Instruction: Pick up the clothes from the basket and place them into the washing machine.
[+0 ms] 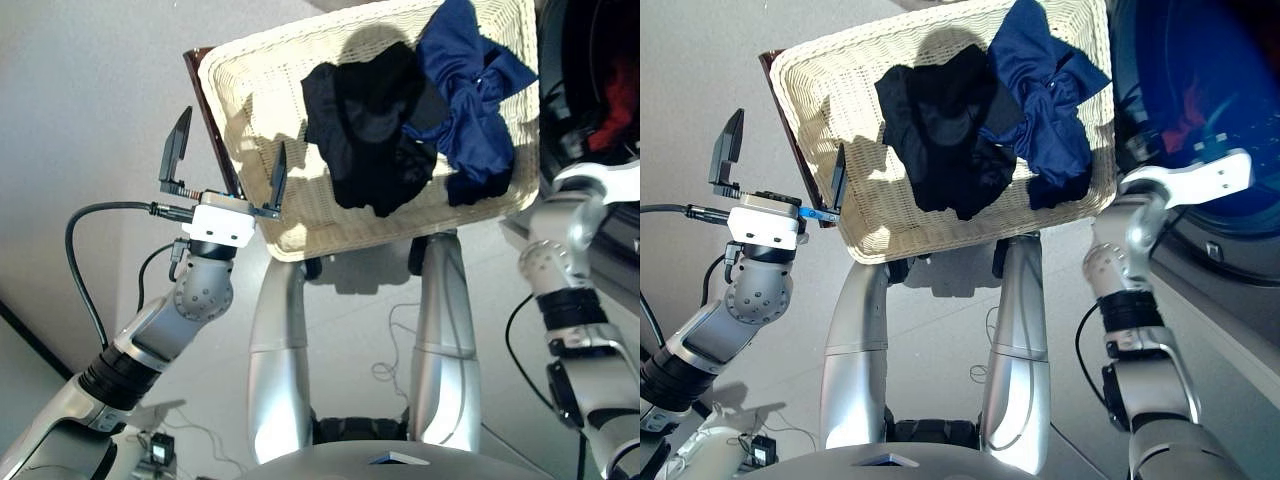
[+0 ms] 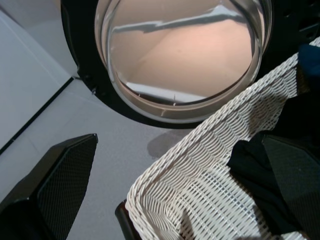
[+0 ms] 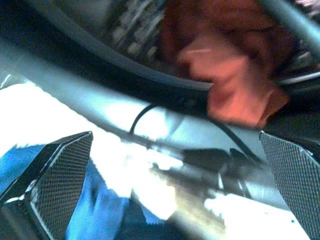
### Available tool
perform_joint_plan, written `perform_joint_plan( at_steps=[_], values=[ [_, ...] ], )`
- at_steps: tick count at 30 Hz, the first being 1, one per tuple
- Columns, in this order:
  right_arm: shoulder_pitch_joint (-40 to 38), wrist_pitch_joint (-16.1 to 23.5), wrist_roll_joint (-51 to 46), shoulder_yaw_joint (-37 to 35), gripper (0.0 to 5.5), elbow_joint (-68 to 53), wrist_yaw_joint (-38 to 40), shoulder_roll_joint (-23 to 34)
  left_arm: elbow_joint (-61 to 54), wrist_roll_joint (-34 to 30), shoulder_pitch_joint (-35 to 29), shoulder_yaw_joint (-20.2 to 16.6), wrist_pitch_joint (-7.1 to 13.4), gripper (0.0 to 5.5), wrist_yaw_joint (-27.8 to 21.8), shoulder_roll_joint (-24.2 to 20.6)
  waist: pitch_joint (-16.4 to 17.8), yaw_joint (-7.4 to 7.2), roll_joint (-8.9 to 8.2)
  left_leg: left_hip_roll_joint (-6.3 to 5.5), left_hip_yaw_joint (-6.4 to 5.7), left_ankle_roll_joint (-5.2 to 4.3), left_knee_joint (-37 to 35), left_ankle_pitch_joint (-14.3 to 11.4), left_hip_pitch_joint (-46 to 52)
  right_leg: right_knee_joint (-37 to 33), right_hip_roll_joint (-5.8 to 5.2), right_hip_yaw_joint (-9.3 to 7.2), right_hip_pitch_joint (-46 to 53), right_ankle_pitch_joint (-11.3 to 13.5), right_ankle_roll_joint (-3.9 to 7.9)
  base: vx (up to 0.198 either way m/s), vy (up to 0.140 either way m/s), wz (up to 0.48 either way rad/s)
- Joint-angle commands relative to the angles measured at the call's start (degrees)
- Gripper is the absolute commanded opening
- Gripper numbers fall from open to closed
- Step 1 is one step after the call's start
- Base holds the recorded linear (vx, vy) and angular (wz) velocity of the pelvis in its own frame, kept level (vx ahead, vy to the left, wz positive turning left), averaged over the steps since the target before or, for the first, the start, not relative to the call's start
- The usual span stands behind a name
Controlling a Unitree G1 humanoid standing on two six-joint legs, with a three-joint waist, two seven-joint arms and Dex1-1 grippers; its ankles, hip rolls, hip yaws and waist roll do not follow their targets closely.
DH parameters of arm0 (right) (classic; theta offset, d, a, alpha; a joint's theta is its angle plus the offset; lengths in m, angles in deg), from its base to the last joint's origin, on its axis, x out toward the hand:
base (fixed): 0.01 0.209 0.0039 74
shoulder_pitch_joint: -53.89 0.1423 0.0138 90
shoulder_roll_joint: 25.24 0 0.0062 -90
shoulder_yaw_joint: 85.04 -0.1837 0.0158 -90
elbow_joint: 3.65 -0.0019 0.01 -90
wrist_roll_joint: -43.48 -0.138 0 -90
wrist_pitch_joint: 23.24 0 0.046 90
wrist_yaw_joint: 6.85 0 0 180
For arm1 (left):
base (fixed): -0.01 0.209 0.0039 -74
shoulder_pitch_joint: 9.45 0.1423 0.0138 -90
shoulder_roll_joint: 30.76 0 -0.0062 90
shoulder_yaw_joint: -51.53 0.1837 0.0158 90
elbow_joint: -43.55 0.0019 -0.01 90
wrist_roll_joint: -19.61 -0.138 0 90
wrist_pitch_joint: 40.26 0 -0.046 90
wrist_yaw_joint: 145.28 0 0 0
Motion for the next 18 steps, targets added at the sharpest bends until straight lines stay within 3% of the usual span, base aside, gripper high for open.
perform_joint_plan(
  at_steps=[1, 4, 7, 8, 10, 14, 18],
  values=[
    [-4.38, -0.02, 7.37, 1.79, 5.5, -7.4, -2.76, 1.0, -4.16, -3.76, 3.77, -1.1, 1.98, 5.5, 1.93, 0.03, -0.81, 0.22, -0.87, 1.2, -5.1, -6.55, -10.81, 6.86, 2.69, -2.3, -1.03, -2.39, 3.38, -2.21, 1.22, 0.0, 0.0, 0.0],
    [-6.71, -1.48, 11.29, 4.46, 5.5, -8.63, -3.85, 1.23, -3.36, -4.9, 3.85, -0.58, 2.25, 5.5, 1.85, 0.24, -0.81, 0.08, -1.01, 1.24, -5.07, -6.58, -11.89, 7.27, 3.63, -3.38, -1.34, -2.65, 4.32, -1.79, 1.36, 0.0, 0.0, 0.0],
    [-8.53, -3.93, 19.79, 9.72, 5.5, -6.17, -3.83, 1.69, -1.4, -5.34, 3.31, 1.1, 3.52, 5.5, 1.02, 1.02, -0.81, -0.15, -1.16, 1.26, -4.43, -6.99, -17.36, 9.24, 7.96, -8.17, -1.58, -3.39, 8.25, 0.12, 2.04, -0.017, -0.003, -0.009],
    [-8.52, -4.32, 22.27, 10.73, 5.5, -5.32, -3.59, 1.96, -0.62, -4.49, 2.9, 1.57, 4.04, 5.5, 0.35, 1.62, -0.81, -0.4, -1.31, 1.09, -3.92, -6.62, -19.64, 11.75, 8.39, -10.79, -1.64, -3.58, 8.81, 2.73, 1.9, 0.0, 0.0, 0.0],
    [-8.54, -4.78, 27.4, 12.4, 5.5, -5.07, -3.03, 2.96, 0.76, -3.19, 2.18, 2.73, 4.93, 5.5, -0.52, 2.67, -0.81, -0.68, -1.54, 0.76, -3.74, -6.55, -23.64, 13.05, 11.74, -15.19, -1.6, -3.9, 12.31, 4.51, 2.49, 0.033, -0.007, -0.008],
    [-8.37, -6.33, 31.03, 14.24, 5.5, -2.16, -2.22, 2.01, 6.79, 5.17, 0.97, 5.12, 6.23, 5.5, -5.91, 6.62, -0.81, -0.84, -2.55, -0.75, -2.17, -6.49, -32.99, 16.31, 21.09, -24.25, -0.77, -4.8, 21.18, 7.85, 3.32, 0.07, -0.007, -0.033],
    [-9.07, -7.58, 32.64, 14.88, 5.5, -1.16, -3.32, 0.81, 14.7, 12.75, -0.66, 5.65, 5.45, 5.5, -11.36, 11.46, -0.82, -1.0, -3.71, -1.71, -1.84, -7.01, -40.06, 18.67, 30.27, -30.45, -0.17, -5.54, 29.64, 9.95, 3.92, 0.065, -0.034, -0.12]
  ],
)
